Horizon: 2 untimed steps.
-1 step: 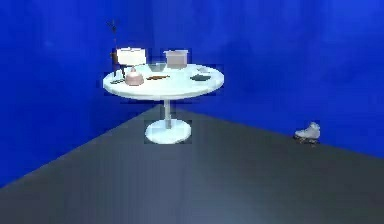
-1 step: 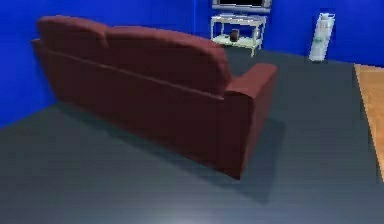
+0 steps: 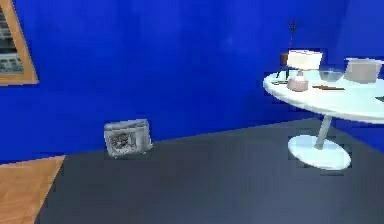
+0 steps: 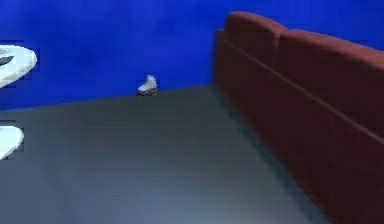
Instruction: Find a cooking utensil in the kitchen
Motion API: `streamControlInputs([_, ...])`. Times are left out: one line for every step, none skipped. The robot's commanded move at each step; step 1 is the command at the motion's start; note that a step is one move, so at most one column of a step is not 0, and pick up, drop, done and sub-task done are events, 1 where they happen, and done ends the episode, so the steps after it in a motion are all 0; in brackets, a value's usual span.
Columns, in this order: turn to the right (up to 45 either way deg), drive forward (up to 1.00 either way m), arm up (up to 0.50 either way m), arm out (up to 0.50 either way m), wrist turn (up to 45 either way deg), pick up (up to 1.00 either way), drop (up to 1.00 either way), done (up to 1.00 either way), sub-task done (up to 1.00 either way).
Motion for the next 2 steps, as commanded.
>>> streamControlInputs([-45.0, 0.00, 0.00, 0.00, 0.0, 0.00, 0.00, 0.00, 0.00])
streamControlInputs([-45.0, 0.00, 0.00, 0.00, 0.0, 0.00, 0.00, 0.00, 0.00])
